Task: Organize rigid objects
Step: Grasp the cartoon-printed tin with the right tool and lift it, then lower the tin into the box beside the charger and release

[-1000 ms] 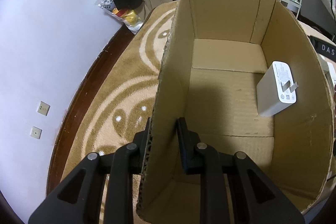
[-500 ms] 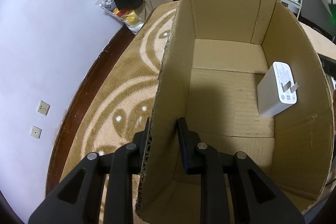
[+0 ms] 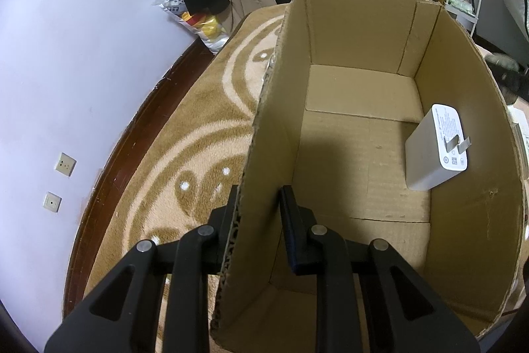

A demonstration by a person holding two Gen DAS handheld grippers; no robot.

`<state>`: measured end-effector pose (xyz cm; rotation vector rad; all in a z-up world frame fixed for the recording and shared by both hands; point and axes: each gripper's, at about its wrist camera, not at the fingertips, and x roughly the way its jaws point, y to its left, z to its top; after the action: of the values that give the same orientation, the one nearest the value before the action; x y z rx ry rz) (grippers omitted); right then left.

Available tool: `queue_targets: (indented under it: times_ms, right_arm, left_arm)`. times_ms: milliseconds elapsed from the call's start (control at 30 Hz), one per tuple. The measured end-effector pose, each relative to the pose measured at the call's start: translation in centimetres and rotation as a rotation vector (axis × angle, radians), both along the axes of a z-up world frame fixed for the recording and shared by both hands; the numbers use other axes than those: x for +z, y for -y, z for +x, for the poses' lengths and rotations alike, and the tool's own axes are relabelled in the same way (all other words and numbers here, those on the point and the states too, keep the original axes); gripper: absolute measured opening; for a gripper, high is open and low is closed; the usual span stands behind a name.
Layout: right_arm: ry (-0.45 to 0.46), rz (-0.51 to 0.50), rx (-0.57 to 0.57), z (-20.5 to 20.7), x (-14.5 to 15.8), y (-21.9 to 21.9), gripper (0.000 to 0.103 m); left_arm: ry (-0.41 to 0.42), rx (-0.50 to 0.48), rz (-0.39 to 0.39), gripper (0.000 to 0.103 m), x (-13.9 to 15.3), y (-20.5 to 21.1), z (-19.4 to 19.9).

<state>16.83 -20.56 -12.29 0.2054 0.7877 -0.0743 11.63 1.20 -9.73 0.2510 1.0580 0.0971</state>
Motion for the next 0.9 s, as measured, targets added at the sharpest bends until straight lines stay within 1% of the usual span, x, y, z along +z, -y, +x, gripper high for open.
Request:
queue_targets:
  times_ms: [200,333,500,633,767,900]
  right_arm:
    - [0.114,0.044,0.059,-1.8,4.3,-2.3,0.064]
    - [0.175,0.115,0.115,-2.5,6.9,-3.8,0.064]
    - [0.237,0.124,0.193,-3.4,9.4,-6.5,0.064]
    - [0.215,0.167,0.235,-3.4,9.2,-7.8,0.064]
    - [0.175,0.174,0.264,-3.0,7.9,-9.2,0.064]
    - [0.130,0.226,0.282,-2.8,6.4,-9.6,0.064]
  left_arm:
    - [0.000,0.004,-0.002,0.021,0.0,-0.1,0.0]
    - [-0.001,0.007,-0.003,0.021,0.0,-0.1,-0.1]
    - [-0.004,0.012,-0.011,0.021,0.0,-0.3,0.0]
    - [-0.003,0.013,-0.013,0.021,0.0,-0.3,0.0]
    - [-0.003,0.012,-0.013,0.021,-0.1,-0.4,0.0]
    - [-0.004,0.013,-0.014,0.022,-0.1,-0.4,0.0]
